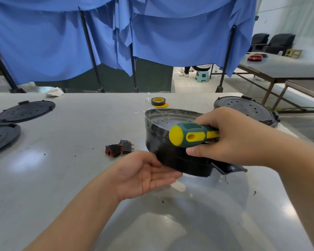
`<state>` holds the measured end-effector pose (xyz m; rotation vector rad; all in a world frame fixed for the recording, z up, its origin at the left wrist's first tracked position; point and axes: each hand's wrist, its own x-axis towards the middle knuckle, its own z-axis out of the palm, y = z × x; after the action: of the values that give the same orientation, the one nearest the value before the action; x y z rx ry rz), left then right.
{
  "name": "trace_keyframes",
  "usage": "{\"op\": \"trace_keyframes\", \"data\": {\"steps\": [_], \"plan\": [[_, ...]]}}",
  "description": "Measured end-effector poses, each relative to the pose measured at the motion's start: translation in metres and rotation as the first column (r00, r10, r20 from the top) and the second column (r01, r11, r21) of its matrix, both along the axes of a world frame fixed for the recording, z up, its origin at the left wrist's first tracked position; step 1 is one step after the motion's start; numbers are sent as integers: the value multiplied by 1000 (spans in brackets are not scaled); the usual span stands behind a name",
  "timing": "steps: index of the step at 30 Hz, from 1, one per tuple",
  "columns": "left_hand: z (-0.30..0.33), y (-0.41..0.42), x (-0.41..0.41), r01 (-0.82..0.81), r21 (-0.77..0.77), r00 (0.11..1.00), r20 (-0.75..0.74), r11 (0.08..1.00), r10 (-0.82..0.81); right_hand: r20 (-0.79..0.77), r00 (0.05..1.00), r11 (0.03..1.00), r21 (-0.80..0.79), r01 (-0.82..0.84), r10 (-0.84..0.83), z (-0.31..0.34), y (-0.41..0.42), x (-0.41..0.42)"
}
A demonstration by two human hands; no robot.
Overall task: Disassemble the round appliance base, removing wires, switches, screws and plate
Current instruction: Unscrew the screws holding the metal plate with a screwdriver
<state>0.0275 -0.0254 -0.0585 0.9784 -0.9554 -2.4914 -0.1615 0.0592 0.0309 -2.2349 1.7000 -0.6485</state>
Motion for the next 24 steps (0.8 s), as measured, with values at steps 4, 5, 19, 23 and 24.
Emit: {"op": "trace_keyframes", "data": {"steps": [4, 5, 19, 23, 24], "plan": [[0, -1, 2, -4, -27, 998, 64, 1000, 5, -7, 1000, 1000, 10, -1, 2, -1, -1, 0], [-1, -1, 2, 3, -24, 997, 77, 1000, -1, -10, 1000, 1000, 10, -2, 2, -2, -2, 0], [-15, 8, -11, -42, 247, 985, -149, 968, 81, -42, 999, 999, 32, 21, -20, -3, -3, -1], [-18, 18, -19, -103, 241, 973, -177, 965, 148, -63, 998, 999, 32, 20, -18, -5, -4, 1], [-19, 20, -21, -112, 247, 970, -183, 963, 160, -62, 998, 999, 34, 20, -17, -5, -5, 1]]}}
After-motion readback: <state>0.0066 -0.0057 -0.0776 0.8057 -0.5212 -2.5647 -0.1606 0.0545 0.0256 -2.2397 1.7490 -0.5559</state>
